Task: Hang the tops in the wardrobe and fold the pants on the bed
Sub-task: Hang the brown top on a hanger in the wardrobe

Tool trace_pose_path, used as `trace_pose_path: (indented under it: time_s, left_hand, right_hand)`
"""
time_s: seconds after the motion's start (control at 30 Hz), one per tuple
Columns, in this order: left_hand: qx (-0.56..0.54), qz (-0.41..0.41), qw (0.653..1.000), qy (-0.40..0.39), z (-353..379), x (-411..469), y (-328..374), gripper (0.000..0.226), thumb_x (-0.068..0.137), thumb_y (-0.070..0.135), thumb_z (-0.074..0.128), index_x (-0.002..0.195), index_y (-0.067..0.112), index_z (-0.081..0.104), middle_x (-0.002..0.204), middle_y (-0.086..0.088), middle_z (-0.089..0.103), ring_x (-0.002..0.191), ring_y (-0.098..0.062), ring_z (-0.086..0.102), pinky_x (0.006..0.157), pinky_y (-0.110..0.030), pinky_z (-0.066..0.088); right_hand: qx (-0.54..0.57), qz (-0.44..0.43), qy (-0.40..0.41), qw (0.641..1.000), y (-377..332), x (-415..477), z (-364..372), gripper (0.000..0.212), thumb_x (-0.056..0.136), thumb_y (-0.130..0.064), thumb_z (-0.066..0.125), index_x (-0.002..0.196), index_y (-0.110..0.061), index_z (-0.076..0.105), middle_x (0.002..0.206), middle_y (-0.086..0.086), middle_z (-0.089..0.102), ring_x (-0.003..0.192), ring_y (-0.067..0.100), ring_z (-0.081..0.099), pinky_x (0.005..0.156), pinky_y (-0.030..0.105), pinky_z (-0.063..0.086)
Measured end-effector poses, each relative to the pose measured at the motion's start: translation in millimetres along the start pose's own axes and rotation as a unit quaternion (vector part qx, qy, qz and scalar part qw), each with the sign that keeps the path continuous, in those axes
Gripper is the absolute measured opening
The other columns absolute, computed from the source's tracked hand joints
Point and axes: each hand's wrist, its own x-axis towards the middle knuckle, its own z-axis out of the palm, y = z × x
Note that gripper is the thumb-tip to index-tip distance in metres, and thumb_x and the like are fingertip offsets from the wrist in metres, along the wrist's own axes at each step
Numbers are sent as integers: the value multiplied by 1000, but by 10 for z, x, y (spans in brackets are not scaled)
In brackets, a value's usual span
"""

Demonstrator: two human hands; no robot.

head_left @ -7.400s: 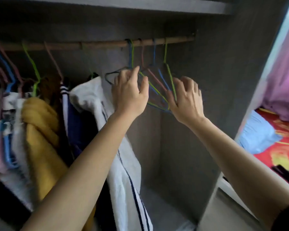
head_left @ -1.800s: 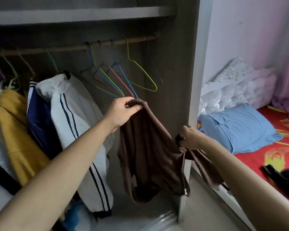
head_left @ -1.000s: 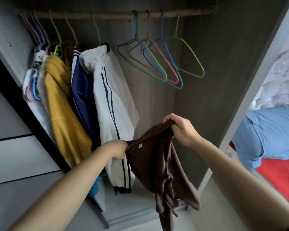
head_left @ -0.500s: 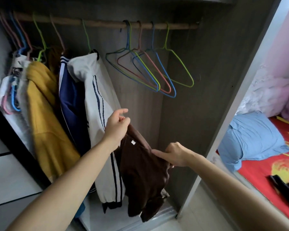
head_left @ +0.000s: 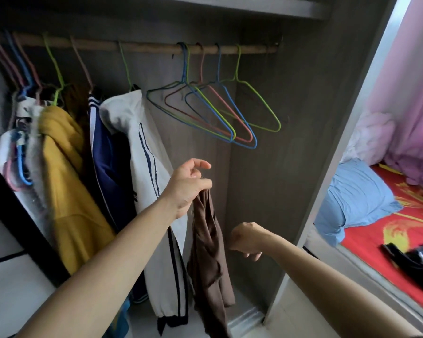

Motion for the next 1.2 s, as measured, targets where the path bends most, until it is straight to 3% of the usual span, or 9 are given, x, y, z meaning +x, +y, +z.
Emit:
trace_pose_path:
  time_s: [0.17,0.27,0.4,0.53,0.63,0.8,0.97,1.07,1.2]
  left_hand:
    - [-15,2,999,-39,-100,20,-38,44,77,-18,52,98,19,63,60,11,27,55,-5,31,63,-19,36]
    - [-24,8,998,-60,-87,34,-56,44,77,-19,51,96,19,62,60,12,28,56,-5,31,65,-16,37]
    - [25,49,997,-51,-107,72,-120,37,69,-10,54,92,19,63,58,15,27,55,-7,30,63,-19,32]
    - [249,158,953,-64,-278,175,-247,40,73,-10,54,96,22,64,60,11,28,55,-9,30,55,-18,28]
    - [333,161,928,-39,-346,267,-315,44,75,-7,58,107,22,64,72,5,37,63,-10,39,58,-13,32]
    - [292,185,937,36,-176,410,-296,48,77,-7,59,114,23,63,91,5,50,82,0,52,74,-1,35]
    - [371,205,905,5,16,570,-387,51,77,6,70,123,26,57,104,8,43,91,7,46,79,-4,35]
    - [453,176,874,-26,24,670,-498,59,75,38,80,127,27,55,108,8,42,100,-9,51,90,-24,44]
    - [426,180,886,37,32,797,-559,63,64,57,83,113,22,64,96,7,49,88,-7,54,83,-22,45]
  right_hand:
    - [365,-40,-81,927,-35,-31,95,39,81,-39,63,120,-35,62,108,-6,70,99,12,66,80,32,58]
    - [386,-79,-49,918,-117,-20,200,31,88,-45,70,113,-27,69,104,-3,72,95,11,67,92,36,56]
    - [417,-65,41,906,-165,49,310,15,103,-16,52,103,-8,64,91,9,61,81,20,62,85,41,55]
    - [489,-35,141,860,-61,16,159,20,100,-9,46,87,-14,60,82,9,51,75,21,54,70,35,47]
    - [416,-47,208,884,9,-28,-12,22,88,-32,47,70,-20,52,75,3,44,77,18,44,75,35,37]
    - [142,-30,200,969,-106,110,-163,78,66,-94,47,91,-22,61,96,-8,67,88,12,63,67,29,45]
    - [4,-45,297,954,-59,374,-422,20,87,-39,47,84,-20,52,93,6,67,91,34,63,69,33,45]
    - [4,-107,366,924,59,390,-735,16,83,-27,50,92,-17,59,89,4,67,87,33,62,69,37,50]
    - [0,-241,397,886,102,419,-1093,10,79,-17,56,86,-11,61,82,0,65,84,28,60,69,40,50]
